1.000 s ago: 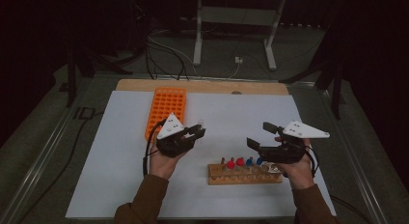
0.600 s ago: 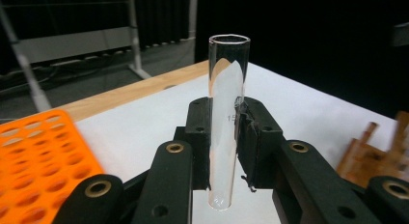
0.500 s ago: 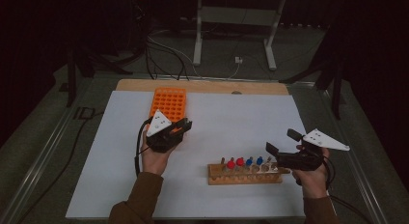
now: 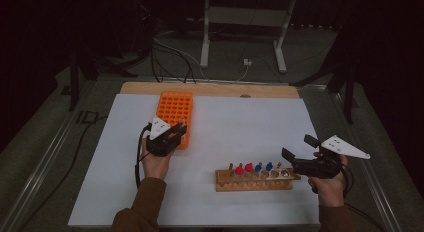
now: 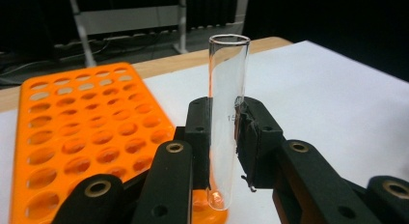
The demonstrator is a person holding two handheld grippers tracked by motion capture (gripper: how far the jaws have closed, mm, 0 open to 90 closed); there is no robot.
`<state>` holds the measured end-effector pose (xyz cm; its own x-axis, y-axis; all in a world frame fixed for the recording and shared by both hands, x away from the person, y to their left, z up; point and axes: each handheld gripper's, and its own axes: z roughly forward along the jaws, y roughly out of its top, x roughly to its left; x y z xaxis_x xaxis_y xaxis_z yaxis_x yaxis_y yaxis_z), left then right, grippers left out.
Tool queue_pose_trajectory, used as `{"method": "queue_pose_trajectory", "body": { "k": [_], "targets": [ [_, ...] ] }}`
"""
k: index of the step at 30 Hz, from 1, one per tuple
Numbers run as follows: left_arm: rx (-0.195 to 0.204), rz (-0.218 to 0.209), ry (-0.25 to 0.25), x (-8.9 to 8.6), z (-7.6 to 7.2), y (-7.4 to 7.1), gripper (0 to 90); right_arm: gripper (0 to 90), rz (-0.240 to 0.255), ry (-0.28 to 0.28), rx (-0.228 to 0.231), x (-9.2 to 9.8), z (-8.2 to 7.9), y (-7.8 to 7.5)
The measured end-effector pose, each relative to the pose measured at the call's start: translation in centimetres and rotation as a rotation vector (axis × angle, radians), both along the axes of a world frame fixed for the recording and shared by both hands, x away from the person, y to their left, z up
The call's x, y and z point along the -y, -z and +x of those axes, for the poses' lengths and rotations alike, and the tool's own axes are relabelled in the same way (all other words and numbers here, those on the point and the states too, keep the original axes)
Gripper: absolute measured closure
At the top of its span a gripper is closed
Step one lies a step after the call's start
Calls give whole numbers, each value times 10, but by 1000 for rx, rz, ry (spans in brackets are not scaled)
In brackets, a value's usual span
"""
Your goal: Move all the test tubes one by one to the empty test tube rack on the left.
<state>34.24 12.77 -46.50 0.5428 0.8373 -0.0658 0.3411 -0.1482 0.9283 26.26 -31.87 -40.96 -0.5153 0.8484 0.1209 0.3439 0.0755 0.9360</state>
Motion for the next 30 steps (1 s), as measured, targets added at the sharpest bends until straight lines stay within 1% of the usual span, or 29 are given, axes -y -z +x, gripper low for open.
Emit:
{"method": "queue_pose_trajectory", "body": {
  "k": [2, 4, 6, 11, 17, 20, 23, 25, 28, 30],
  "targets": [
    [-5, 0, -11, 0, 2, 3, 762, 0, 1, -1, -2, -1, 0, 0],
    [-3, 14, -27, 1, 4, 6, 762, 0, -3, -6, -2, -2, 0, 2],
    [-9, 13, -33, 2, 6, 9, 762, 0, -3, -7, -6, -3, 0, 2],
    [-37, 27, -45, 2, 9, 19, 762, 0, -9, -17, -6, -5, 1, 4],
    [-80, 79, -35, 2, 7, 31, 765, 0, -16, -29, -13, -8, 1, 6],
    [-87, 88, -31, 2, 7, 32, 768, 0, -24, -41, -15, -11, 1, 7],
    [-93, 117, -26, 4, 7, 32, 769, 0, -27, -46, -17, -12, 1, 7],
    [-97, 123, -26, 4, 7, 32, 769, 0, -31, -51, -17, -13, 0, 7],
    [-115, 137, -23, 5, 8, 34, 769, 0, -33, -58, -14, -14, 0, 8],
    [-115, 136, -20, 5, 8, 35, 769, 0, -33, -61, -15, -14, 0, 7]
  ]
}}
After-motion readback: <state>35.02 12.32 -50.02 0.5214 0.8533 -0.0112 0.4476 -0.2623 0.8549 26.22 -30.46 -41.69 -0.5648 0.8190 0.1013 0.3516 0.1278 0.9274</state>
